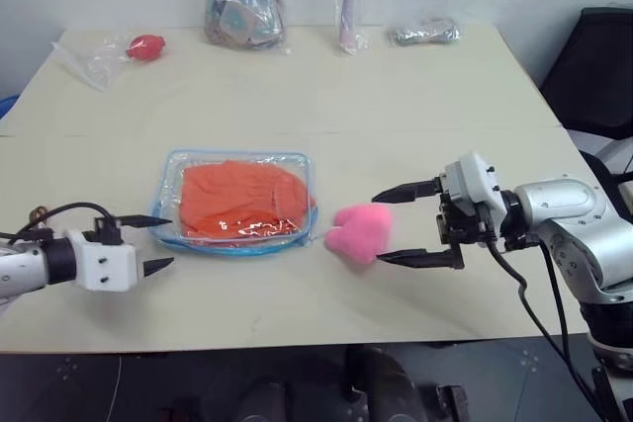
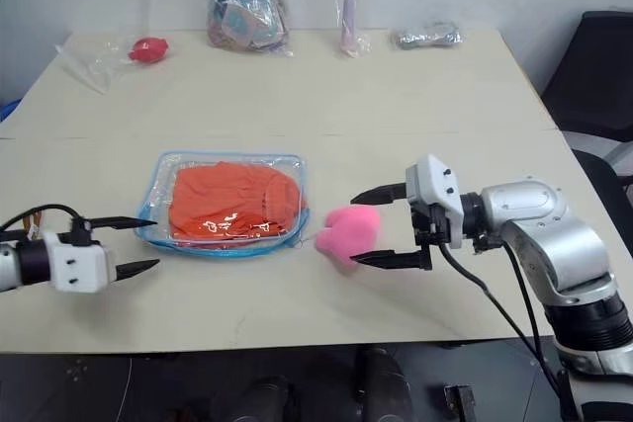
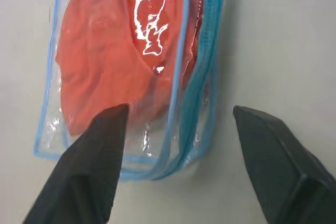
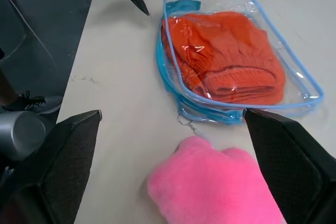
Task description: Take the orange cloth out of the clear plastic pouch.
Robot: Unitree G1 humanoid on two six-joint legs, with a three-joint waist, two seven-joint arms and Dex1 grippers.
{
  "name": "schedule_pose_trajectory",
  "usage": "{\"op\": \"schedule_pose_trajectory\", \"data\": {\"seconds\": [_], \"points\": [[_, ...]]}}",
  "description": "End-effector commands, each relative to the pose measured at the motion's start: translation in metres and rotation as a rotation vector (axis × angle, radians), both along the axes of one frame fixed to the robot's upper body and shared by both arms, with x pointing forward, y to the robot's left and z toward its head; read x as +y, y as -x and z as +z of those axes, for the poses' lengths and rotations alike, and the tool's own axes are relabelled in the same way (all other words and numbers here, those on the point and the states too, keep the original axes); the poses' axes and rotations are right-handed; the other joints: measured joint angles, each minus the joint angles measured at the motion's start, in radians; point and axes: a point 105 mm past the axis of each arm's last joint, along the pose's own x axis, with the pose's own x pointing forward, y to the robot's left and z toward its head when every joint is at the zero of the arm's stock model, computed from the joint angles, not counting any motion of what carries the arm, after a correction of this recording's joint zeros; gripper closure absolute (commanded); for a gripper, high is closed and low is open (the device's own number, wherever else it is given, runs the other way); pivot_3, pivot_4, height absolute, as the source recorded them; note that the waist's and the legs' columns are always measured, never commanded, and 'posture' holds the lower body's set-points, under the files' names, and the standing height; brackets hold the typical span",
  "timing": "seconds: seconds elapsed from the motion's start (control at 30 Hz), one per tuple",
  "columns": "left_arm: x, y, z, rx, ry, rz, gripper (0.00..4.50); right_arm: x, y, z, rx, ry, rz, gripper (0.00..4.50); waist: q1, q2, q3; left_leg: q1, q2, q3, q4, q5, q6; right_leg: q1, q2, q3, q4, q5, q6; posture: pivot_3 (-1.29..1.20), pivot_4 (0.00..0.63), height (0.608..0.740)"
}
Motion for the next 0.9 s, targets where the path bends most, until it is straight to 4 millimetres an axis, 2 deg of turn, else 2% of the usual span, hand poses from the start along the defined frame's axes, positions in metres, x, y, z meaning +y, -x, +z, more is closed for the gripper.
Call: {"op": "schedule_pose_trajectory", "data": {"seconds": [0.03,0.17,0.3,0.5,0.67,0.77,0.9], "points": [[-0.008,0.019,0.031,0.148,0.226,0.120,1.31,-0.004,-0.007,0.003,-0.061,0.002,-0.044,0.00,0.000,0.000,0.000,0.000,0.000,0.000,0.000,0.000,0.000,0.000,0.000,0.000,0.000,0.000,0.000,0.00,0.150,0.740],[-0.034,0.043,0.071,0.372,0.598,0.161,1.31,-0.009,-0.016,-0.011,-0.081,0.044,-0.085,0.00,0.005,0.000,0.000,0.000,0.000,0.000,0.000,0.000,0.000,0.000,0.000,0.001,0.000,0.000,0.000,0.00,0.150,0.740],[-0.066,0.052,0.100,0.449,0.761,0.067,1.31,-0.008,-0.027,-0.024,-0.068,0.056,-0.130,0.00,0.005,0.000,0.000,0.000,-0.001,-0.002,0.000,0.000,-0.001,0.002,0.000,0.002,0.000,-0.001,-0.001,0.00,0.150,0.740],[-0.107,0.057,0.098,0.504,0.757,-0.046,1.31,-0.008,-0.039,-0.039,-0.031,0.050,-0.171,0.00,-0.002,0.001,0.001,0.000,0.000,0.000,-0.001,0.000,-0.002,0.002,0.001,0.003,0.001,-0.001,-0.002,0.00,0.150,0.740],[-0.118,0.056,0.091,0.507,0.705,-0.069,1.31,-0.006,-0.044,-0.053,-0.008,0.068,-0.177,0.00,-0.006,0.002,0.000,0.001,0.000,0.001,-0.001,0.000,-0.004,0.002,0.003,0.004,0.001,-0.001,-0.002,0.00,0.150,0.740],[-0.116,0.056,0.090,0.503,0.701,-0.065,1.27,-0.002,-0.043,-0.054,0.014,0.044,-0.163,0.90,-0.011,0.002,0.000,0.001,0.000,0.002,-0.001,0.000,-0.004,0.002,0.004,0.005,0.001,-0.001,-0.003,0.00,0.150,0.740],[-0.112,0.052,0.089,0.486,0.692,-0.048,1.27,0.005,-0.039,-0.052,0.024,0.022,-0.140,2.40,-0.014,0.002,0.000,0.001,0.000,0.002,-0.001,0.000,-0.004,0.002,0.005,0.006,0.001,-0.002,-0.003,0.00,0.150,0.740]]}}
